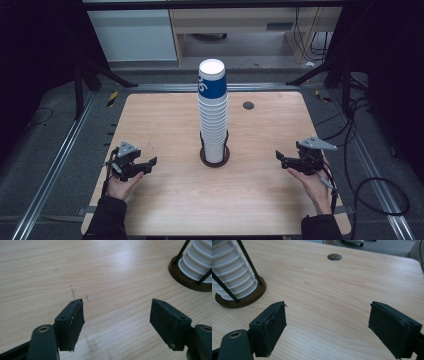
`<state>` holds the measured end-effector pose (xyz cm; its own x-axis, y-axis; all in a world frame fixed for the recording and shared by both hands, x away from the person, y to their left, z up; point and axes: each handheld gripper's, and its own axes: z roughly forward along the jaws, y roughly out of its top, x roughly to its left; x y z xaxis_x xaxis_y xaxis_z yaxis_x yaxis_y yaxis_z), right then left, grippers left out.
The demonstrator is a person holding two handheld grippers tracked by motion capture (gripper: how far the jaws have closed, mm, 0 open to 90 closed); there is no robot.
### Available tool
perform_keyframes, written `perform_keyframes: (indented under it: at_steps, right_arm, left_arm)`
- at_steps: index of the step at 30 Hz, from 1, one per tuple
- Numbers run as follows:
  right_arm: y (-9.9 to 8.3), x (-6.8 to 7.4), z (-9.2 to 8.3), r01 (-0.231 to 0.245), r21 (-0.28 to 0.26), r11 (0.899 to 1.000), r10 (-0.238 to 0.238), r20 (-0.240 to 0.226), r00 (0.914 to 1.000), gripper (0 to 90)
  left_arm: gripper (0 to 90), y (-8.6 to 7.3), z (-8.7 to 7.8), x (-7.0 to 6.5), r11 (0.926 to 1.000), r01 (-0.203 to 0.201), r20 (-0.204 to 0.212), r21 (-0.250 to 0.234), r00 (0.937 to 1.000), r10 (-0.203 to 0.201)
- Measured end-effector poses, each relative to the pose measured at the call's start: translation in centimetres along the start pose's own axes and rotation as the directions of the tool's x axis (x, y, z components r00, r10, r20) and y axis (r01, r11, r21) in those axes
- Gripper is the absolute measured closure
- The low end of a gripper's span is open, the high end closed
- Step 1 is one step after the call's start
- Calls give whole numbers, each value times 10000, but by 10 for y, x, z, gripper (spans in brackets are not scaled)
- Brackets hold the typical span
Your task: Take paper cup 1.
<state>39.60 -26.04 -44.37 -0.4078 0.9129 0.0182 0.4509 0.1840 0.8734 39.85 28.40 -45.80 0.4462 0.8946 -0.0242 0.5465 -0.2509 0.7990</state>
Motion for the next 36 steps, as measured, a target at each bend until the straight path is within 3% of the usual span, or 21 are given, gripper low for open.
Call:
perform_keyframes:
  at_steps: [1, 7, 10, 22, 36]
  right_arm:
    - [1, 0, -1, 10, -20, 10000, -10, 11, 10000, 144]
    - [9, 6, -4, 134, -248, 9996, -144, -399, 9991, 148]
    - [17, 12, -8, 119, -449, 9989, -152, -740, 9971, 149]
    - [62, 32, -21, 245, -1490, 9885, -481, -1564, 9865, 150]
    - [101, 51, -28, 365, -2338, 9716, -861, -2056, 9748, 143]
  left_arm:
    - [265, 3, -1, -3, 9999, -103, 211, 1, 9997, 103]
    - [305, 13, -4, -9, 9993, -365, 523, -38, 9980, 366]
    - [260, 19, -4, -12, 9984, -540, 637, -138, 9965, 548]
    - [192, 20, -6, -8, 9993, -55, 994, -357, 9950, 90]
    - [212, 18, -1, -12, 9995, -328, 1270, -23, 9914, 328]
